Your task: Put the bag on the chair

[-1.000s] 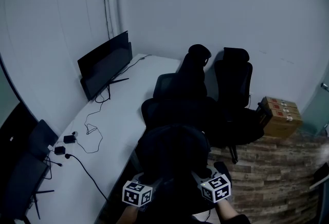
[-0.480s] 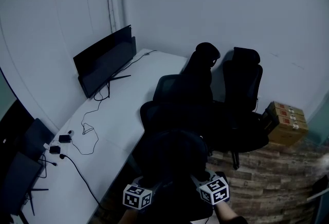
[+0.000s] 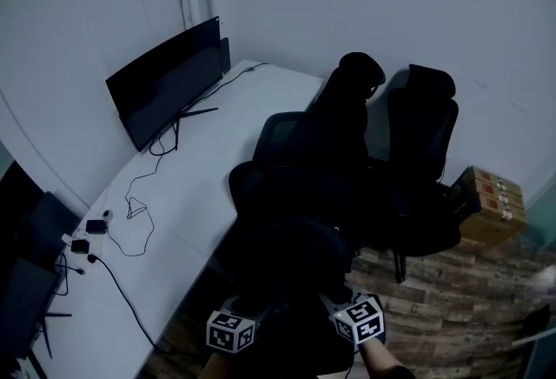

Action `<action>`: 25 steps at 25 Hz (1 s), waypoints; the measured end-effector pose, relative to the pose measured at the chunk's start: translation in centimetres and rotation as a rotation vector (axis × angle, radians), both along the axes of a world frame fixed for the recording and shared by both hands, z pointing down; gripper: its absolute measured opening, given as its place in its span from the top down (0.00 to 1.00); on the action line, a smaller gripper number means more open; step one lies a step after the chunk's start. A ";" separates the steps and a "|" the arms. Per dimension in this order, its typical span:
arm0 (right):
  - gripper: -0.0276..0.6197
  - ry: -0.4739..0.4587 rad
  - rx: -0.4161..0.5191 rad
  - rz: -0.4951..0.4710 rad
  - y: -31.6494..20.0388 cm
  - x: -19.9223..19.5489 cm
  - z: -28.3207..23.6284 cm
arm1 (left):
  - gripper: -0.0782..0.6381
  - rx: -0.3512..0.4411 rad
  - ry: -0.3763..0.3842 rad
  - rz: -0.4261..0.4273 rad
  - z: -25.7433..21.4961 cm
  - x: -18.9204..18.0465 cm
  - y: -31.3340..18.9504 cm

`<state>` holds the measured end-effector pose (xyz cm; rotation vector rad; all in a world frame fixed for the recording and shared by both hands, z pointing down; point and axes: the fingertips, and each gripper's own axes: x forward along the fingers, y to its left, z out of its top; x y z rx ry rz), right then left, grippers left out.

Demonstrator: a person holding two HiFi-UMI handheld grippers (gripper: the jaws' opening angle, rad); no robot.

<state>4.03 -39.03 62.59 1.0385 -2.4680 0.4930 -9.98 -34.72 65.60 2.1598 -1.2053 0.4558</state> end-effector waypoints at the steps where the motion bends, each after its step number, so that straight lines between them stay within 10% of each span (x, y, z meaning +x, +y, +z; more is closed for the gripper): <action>1: 0.79 0.000 -0.004 -0.005 -0.6 0.1 0.5 | 0.58 -0.004 -0.001 -0.005 0.5 0.1 -0.5; 25: 0.79 0.005 -0.131 -0.055 -8.9 -1.3 11.9 | 0.57 -0.109 -0.031 -0.057 11.1 -1.2 -7.9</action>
